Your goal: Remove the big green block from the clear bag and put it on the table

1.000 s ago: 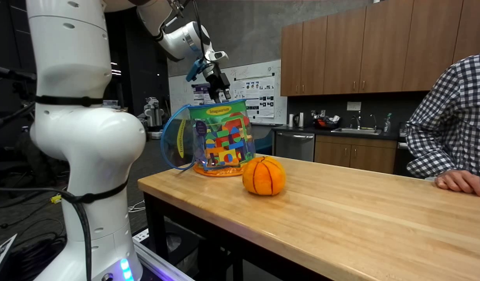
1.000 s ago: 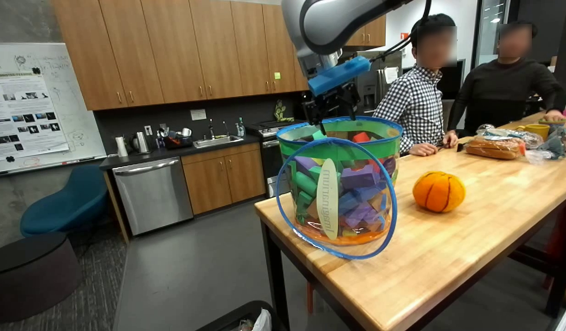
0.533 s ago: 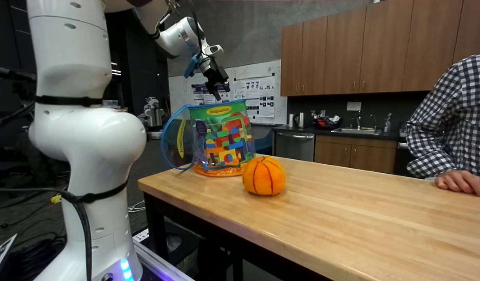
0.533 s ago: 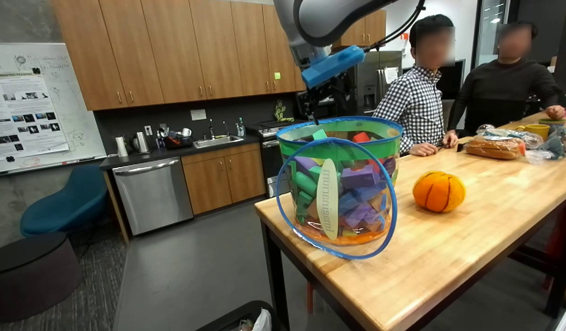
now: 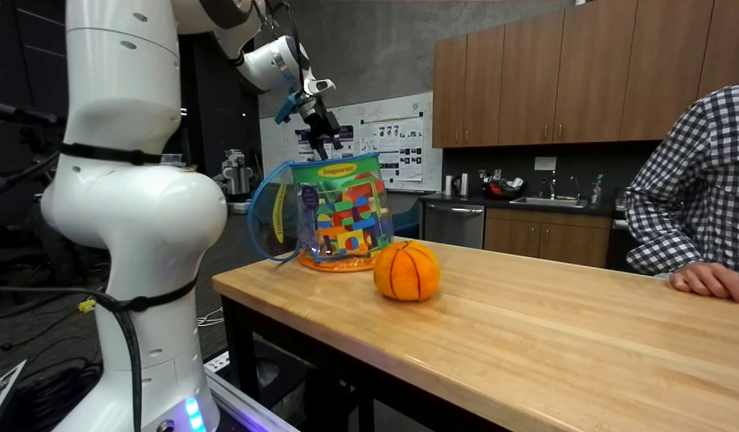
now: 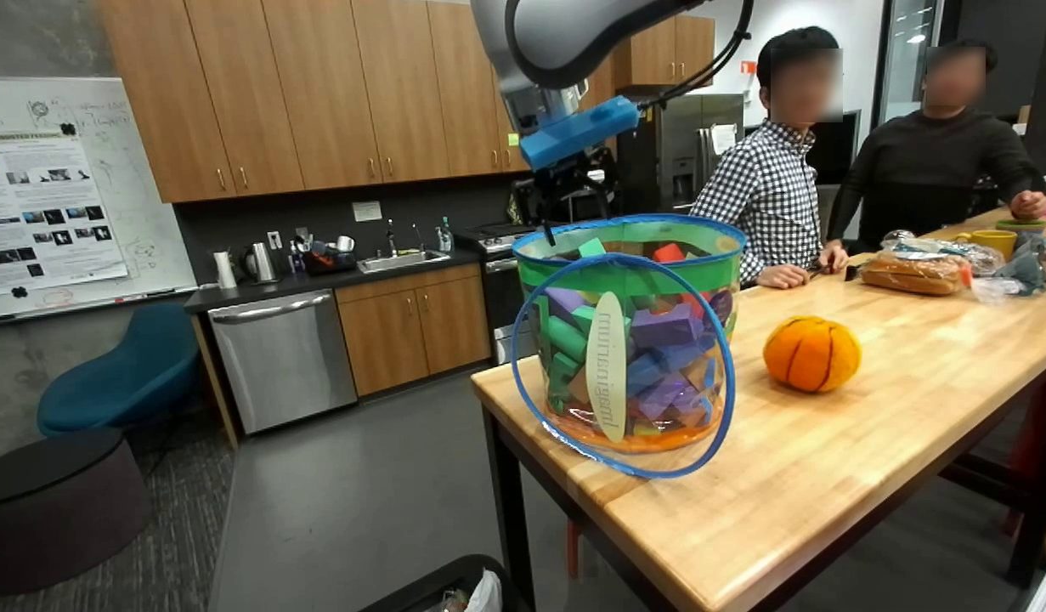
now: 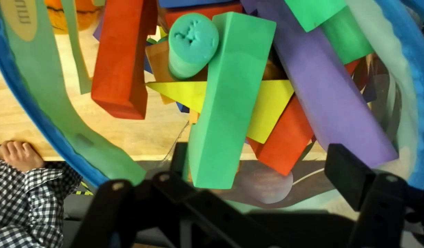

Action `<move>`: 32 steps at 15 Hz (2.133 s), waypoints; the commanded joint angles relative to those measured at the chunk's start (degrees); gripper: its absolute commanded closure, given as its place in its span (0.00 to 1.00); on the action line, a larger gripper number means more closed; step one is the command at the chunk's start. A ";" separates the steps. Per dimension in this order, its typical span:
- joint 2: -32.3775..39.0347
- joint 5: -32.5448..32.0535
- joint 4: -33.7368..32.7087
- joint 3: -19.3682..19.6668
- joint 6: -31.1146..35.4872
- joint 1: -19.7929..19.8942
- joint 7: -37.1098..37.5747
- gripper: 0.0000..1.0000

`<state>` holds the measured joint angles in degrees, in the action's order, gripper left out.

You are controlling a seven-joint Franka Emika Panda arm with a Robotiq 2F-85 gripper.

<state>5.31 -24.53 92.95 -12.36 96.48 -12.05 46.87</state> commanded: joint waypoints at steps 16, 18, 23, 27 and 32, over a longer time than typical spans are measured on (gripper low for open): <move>5.58 -4.99 -0.53 4.69 -3.70 -1.72 2.81 0.00; 5.03 -5.12 -0.05 4.96 -4.44 -1.47 3.28 0.25; 5.01 -4.91 0.69 5.26 -4.30 -1.37 3.37 0.56; 4.80 -4.90 0.94 5.14 -3.44 -1.43 3.07 0.83; 1.44 -5.18 2.57 4.67 -0.56 -1.09 -2.37 0.83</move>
<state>11.11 -28.88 92.44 -7.73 93.69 -12.93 48.07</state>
